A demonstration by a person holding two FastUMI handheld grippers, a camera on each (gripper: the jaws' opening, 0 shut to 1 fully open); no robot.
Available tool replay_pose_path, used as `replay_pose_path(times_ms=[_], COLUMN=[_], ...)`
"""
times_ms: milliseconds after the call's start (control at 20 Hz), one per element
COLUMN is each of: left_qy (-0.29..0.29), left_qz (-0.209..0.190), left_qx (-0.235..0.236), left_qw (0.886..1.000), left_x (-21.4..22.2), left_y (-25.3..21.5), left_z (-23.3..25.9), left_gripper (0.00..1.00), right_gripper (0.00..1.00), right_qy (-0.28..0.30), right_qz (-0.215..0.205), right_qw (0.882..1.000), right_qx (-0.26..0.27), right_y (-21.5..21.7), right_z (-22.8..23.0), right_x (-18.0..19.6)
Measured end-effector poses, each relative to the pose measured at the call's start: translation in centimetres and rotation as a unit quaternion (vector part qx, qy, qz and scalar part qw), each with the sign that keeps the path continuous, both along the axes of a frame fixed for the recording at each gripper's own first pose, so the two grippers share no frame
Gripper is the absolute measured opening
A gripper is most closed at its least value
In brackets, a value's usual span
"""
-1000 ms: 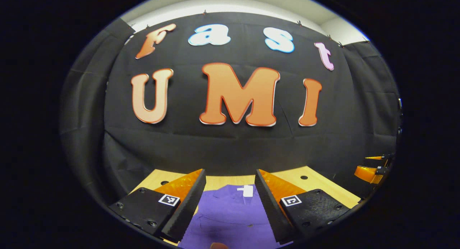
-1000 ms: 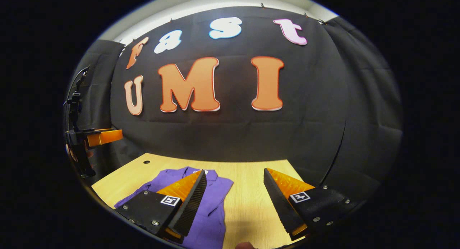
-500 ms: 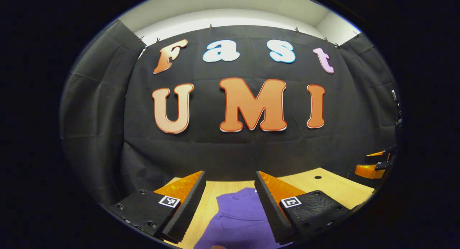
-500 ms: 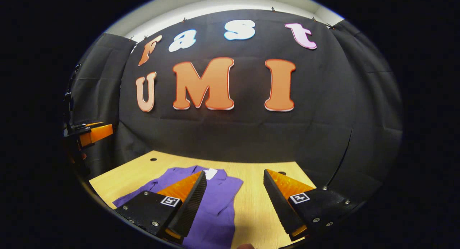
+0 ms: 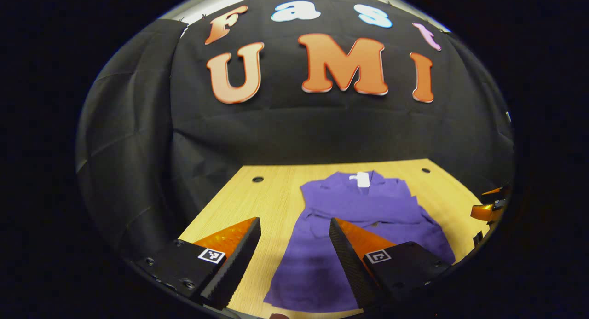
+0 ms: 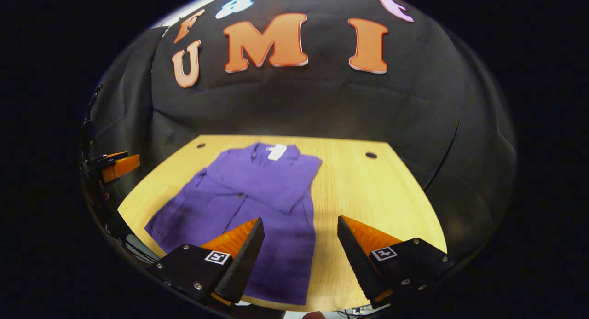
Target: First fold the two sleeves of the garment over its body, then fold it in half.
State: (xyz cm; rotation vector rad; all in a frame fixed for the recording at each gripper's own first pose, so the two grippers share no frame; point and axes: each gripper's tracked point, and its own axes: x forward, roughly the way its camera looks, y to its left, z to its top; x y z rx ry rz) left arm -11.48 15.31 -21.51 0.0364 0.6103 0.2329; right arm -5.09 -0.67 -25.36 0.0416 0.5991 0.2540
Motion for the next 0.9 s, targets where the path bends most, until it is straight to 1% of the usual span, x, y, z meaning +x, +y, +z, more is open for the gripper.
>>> replay_pose_path(times_ms=[100, 150, 200, 300, 400, 450, 550, 650, 700, 800, 900], left_qy=[0.043, 0.076, 0.091, 0.133, 0.181, 0.201, 0.236, 0.266, 0.286, 0.311, 0.328], left_qz=[0.003, 0.003, 0.001, -0.004, -0.003, 0.004, 0.014, 0.015, 0.02, 0.034, 0.037], left_qx=[-0.019, -0.032, -0.041, -0.058, -0.079, -0.087, -0.106, -0.12, -0.128, -0.146, -0.151], left_qw=[0.999, 0.997, 0.995, 0.989, 0.98, 0.976, 0.966, 0.956, 0.949, 0.938, 0.932], left_x=[-1.2, -2.5, -2.9, -4.6, -6.8, -7.7, -8.6, -9.5, -10.3, -11.4, -11.7], left_y=[0.3, 0.3, 0.3, 0.3, 0.3, 0.3, 0.3, 0.1, 0.1, -0.2, 0.0], left_z=[-2.4, -4.0, -5.0, -7.4, -9.7, -10.9, -12.2, -13.2, -13.8, -15.1, -16.3], left_gripper=[0.95, 0.95, 0.95, 0.95, 0.95, 0.95, 0.95, 0.96, 0.96, 0.97, 0.97], right_gripper=[0.96, 0.95, 0.96, 0.96, 0.95, 0.96, 0.96, 0.96, 0.96, 0.96, 0.96], right_qy=[0.058, 0.082, 0.109, 0.145, 0.169, 0.179, 0.196, 0.217, 0.223, 0.244, 0.266], right_qz=[0.006, 0.007, 0.005, 0.006, 0.009, 0.009, 0.014, 0.018, 0.01, -0.002, -0.012], right_qw=[0.998, 0.997, 0.994, 0.989, 0.985, 0.984, 0.98, 0.976, 0.975, 0.97, 0.964], right_qx=[0.008, 0.014, 0.014, 0.022, 0.012, 0.004, -0.003, 0.002, -0.005, 0.0, 0.013], right_y=[0.7, 1.0, 1.0, 1.5, 1.6, 1.6, 1.7, 2.0, 1.5, 1.2, 1.4], right_z=[-2.8, -3.9, -5.1, -6.8, -8.0, -8.5, -9.5, -10.4, -11.0, -11.8, -12.7], right_x=[-1.3, -2.3, -3.3, -4.4, -5.2, -5.6, -6.4, -7.4, -7.5, -8.3, -9.1])
